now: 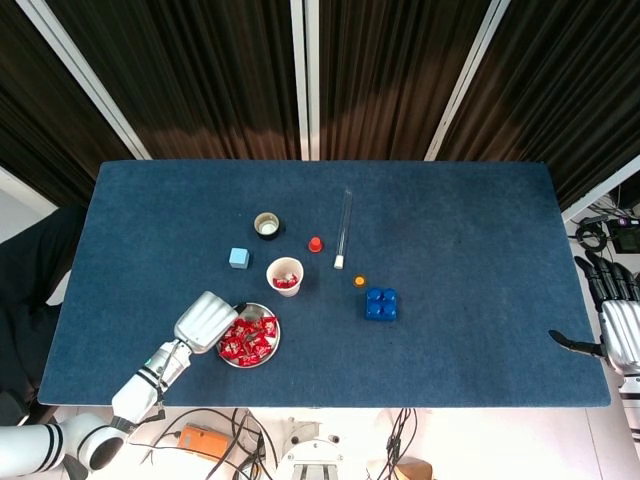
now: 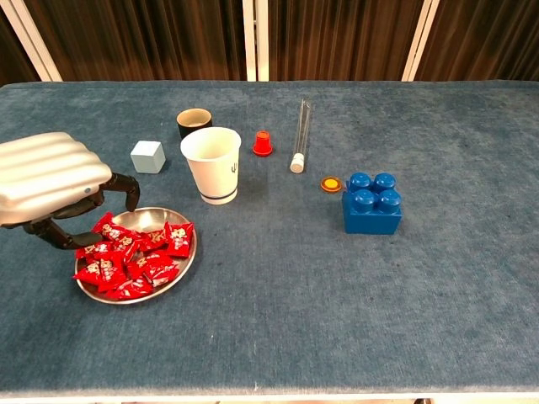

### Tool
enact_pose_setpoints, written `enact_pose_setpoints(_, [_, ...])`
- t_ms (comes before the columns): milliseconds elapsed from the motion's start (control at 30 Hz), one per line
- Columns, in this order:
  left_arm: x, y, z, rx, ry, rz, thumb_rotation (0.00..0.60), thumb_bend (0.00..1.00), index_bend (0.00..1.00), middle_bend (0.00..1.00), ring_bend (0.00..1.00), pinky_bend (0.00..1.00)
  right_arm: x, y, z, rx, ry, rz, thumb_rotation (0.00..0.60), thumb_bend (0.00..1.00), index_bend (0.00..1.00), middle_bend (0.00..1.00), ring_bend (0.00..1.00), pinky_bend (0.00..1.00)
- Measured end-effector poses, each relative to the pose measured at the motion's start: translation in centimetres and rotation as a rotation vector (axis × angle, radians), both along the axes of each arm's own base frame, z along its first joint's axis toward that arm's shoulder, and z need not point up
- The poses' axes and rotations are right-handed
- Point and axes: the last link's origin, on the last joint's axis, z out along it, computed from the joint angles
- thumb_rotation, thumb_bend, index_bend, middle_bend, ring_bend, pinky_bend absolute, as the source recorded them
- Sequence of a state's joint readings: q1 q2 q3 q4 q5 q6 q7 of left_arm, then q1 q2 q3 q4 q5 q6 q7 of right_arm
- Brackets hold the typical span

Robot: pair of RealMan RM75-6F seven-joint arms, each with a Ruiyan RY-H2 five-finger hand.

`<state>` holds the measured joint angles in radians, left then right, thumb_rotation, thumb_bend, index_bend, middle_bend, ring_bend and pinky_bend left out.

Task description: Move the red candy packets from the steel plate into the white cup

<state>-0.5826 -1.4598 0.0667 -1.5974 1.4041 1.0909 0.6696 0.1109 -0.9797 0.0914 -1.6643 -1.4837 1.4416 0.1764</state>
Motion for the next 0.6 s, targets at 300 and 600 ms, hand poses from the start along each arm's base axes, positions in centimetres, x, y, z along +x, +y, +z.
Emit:
enact_pose_setpoints(300, [-0.2, 0.3, -0.7, -0.006, 0.017, 0.006, 0.600, 0.24, 0.42, 0.85, 0.78, 0.79, -0.1, 0.1, -0.1, 0.002, 0.003, -0.009, 0.600, 0.16, 0.00, 0.06, 0.00, 0.09])
enact_pose_setpoints(600, [-0.6, 0.5, -1.2, -0.007, 0.026, 0.018, 0.600, 0.24, 0.45, 0.85, 0.78, 0.79, 0.0, 0.1, -0.1, 0.001, 0.006, -0.010, 0.600, 0.16, 0.00, 0.06, 0.00, 0.09])
